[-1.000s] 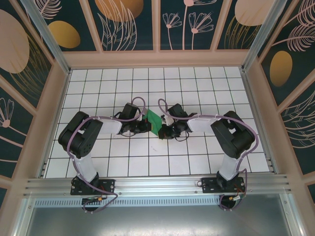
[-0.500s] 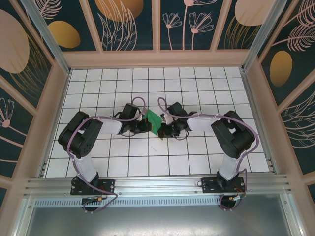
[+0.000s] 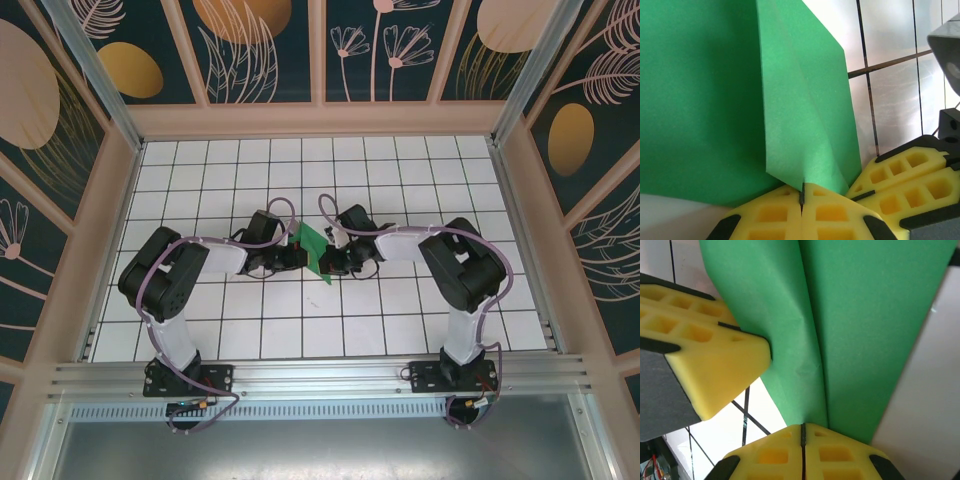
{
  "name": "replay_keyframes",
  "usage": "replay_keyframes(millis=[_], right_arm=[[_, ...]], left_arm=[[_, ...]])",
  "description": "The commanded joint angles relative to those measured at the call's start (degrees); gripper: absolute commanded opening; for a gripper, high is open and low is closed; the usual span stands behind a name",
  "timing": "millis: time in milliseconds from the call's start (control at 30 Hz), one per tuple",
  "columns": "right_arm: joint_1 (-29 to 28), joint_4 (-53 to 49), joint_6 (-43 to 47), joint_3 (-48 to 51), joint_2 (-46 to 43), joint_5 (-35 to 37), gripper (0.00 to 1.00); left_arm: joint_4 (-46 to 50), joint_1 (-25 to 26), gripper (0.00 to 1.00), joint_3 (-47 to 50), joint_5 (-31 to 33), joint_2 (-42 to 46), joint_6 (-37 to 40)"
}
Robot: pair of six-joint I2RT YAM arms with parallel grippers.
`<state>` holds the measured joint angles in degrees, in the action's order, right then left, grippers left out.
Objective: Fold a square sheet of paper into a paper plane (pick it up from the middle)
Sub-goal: Fourth fold the wing at the center of the table.
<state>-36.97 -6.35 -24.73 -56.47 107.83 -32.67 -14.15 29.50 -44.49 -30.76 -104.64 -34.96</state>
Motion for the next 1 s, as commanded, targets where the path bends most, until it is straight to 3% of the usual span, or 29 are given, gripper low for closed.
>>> replay_keyframes(millis=[0,167,200,300,433,600,800,967], right_arm=[[0.1,-1.8,0.5,1.0,1.9,3.2,0.09],[0.1,-1.8,0.6,2.7,2.4,3.7,0.07],[0.1,-1.7,0.6,2.9,2.5,3.8,0.07],[0.1,-1.8,0.5,3.1,2.7,4.1,0.07],[0.1,-1.3,0.6,2.9,2.7,3.8,0.07],[0.1,-0.5,0.5,2.9,3.1,3.5,0.07],[0.1,0.0,0.2,3.1,3.2,3.4,0.07],[0.0,0.9,-0.2,3.5,3.4,3.2,0.07]], left_arm=[[3.8,-0.3,0.06,2.2,2.5,-1.1,0.0],[4.6,-0.3,0.15,2.0,3.3,2.5,-1.7],[4.5,-0.3,0.21,1.9,3.5,3.8,-2.6],[4.4,-0.3,0.28,1.3,4.7,7.8,-5.1],[8.1,-0.3,0.37,-0.2,9.2,12.4,-6.8],[0.6,-0.3,0.28,1.6,5.6,15.0,-14.7],[-8.0,-0.2,0.17,-1.8,0.0,7.8,-22.5],[-8.7,-0.2,0.16,-4.4,1.6,2.2,-24.5]])
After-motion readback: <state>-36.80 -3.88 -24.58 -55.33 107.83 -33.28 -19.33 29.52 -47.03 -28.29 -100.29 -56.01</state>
